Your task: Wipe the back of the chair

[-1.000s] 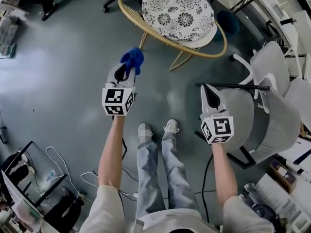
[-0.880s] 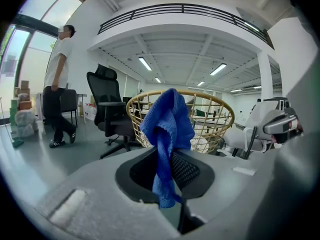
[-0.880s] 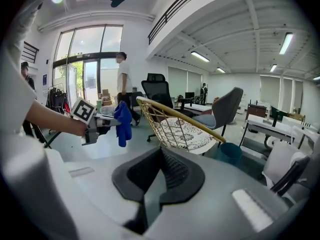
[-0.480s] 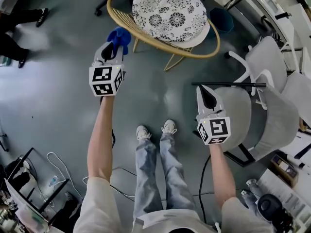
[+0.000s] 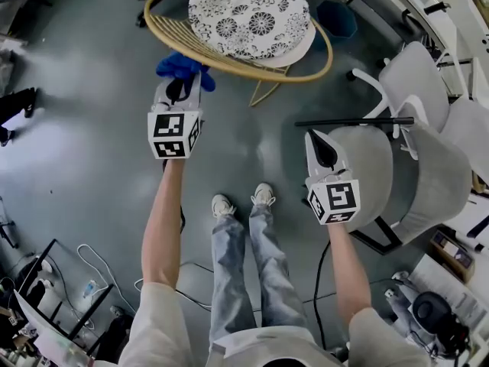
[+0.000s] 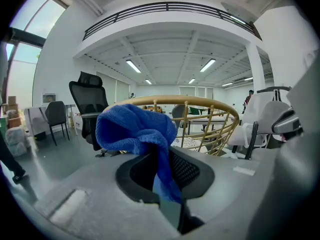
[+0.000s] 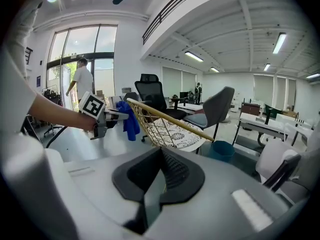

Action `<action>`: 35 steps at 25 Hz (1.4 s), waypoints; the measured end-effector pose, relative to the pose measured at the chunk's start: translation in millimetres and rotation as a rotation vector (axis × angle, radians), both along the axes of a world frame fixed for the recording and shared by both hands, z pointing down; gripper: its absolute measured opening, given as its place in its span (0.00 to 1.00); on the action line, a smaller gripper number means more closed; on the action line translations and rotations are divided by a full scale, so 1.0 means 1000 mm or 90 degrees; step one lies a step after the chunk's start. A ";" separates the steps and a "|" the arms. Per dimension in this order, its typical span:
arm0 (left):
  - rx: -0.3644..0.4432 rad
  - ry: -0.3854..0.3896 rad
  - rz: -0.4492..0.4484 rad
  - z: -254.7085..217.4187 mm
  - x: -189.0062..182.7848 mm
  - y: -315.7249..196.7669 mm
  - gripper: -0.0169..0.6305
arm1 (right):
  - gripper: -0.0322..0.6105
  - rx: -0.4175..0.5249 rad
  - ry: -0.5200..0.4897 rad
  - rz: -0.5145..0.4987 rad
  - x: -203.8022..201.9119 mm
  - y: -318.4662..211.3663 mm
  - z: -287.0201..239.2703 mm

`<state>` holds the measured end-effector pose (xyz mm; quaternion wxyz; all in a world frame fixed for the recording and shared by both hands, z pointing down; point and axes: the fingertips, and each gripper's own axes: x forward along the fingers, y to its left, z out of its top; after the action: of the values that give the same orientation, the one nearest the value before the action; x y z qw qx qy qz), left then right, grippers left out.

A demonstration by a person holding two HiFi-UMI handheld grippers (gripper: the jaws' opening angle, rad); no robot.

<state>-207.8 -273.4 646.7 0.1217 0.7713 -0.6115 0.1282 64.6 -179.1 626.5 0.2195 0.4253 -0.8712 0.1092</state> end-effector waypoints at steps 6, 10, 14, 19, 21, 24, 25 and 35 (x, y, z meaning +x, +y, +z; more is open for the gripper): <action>0.002 0.009 0.008 -0.001 0.025 0.006 0.11 | 0.05 -0.002 -0.002 0.005 0.014 0.004 0.001; 0.005 0.024 0.000 -0.003 0.040 0.010 0.11 | 0.05 -0.002 -0.004 0.008 0.024 0.009 0.000; 0.006 0.032 0.002 -0.005 0.055 0.015 0.11 | 0.05 -0.001 -0.002 0.015 0.038 0.014 -0.002; 0.003 0.024 0.028 -0.003 0.084 0.022 0.11 | 0.05 0.001 -0.003 0.026 0.053 0.019 -0.004; 0.002 0.027 0.030 -0.003 0.093 0.023 0.11 | 0.05 0.002 -0.004 0.029 0.057 0.019 -0.005; -0.003 0.038 0.036 -0.002 0.104 0.024 0.11 | 0.05 0.001 -0.003 0.035 0.063 0.020 -0.007; -0.003 0.038 0.043 -0.002 0.109 0.024 0.11 | 0.05 0.002 -0.003 0.037 0.064 0.020 -0.008; 0.003 0.060 0.064 -0.004 0.143 0.025 0.11 | 0.05 0.003 0.001 0.053 0.071 0.024 -0.009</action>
<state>-64.9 -248.2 643.0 0.1416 0.8067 -0.5656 0.0963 135.3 -154.7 617.7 0.2143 0.4619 -0.8529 0.1155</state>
